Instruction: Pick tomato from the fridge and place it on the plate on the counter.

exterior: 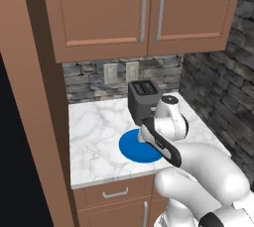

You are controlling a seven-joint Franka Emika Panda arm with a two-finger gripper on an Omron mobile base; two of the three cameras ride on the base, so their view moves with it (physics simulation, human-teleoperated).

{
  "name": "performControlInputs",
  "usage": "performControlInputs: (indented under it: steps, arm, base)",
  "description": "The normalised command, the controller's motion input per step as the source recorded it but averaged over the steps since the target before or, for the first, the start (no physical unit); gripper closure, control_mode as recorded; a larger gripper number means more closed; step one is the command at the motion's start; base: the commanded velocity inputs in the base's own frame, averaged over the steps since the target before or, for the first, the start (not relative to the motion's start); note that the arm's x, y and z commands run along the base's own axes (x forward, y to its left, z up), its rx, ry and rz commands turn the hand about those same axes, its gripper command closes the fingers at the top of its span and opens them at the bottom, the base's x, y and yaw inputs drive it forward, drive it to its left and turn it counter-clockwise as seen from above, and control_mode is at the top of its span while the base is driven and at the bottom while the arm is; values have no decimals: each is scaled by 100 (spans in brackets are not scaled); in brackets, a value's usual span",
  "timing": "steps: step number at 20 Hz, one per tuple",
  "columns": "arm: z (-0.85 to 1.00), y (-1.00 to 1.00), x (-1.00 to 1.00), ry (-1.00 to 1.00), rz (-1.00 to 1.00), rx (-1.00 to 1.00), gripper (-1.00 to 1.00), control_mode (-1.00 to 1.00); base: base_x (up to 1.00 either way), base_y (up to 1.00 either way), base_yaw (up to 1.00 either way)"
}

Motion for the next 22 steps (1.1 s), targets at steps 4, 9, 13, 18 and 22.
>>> performControlInputs:
  steps: [4,9,13,18,22]
  arm:
    - [-28,8,31,1,0,0,100,-100]
    - [-19,10,25,2,0,0,-100,-100]
    - [0,0,0,0,0,0,-100,-100]
    - [0,0,-1,0,0,0,-100,-100]
    - [24,0,-17,-1,-1,0,-100,-100]
  base:
    - [0,0,0]
    - [0,0,0]
    - [0,0,0]
    - [0,0,0]
    - [0,0,0]
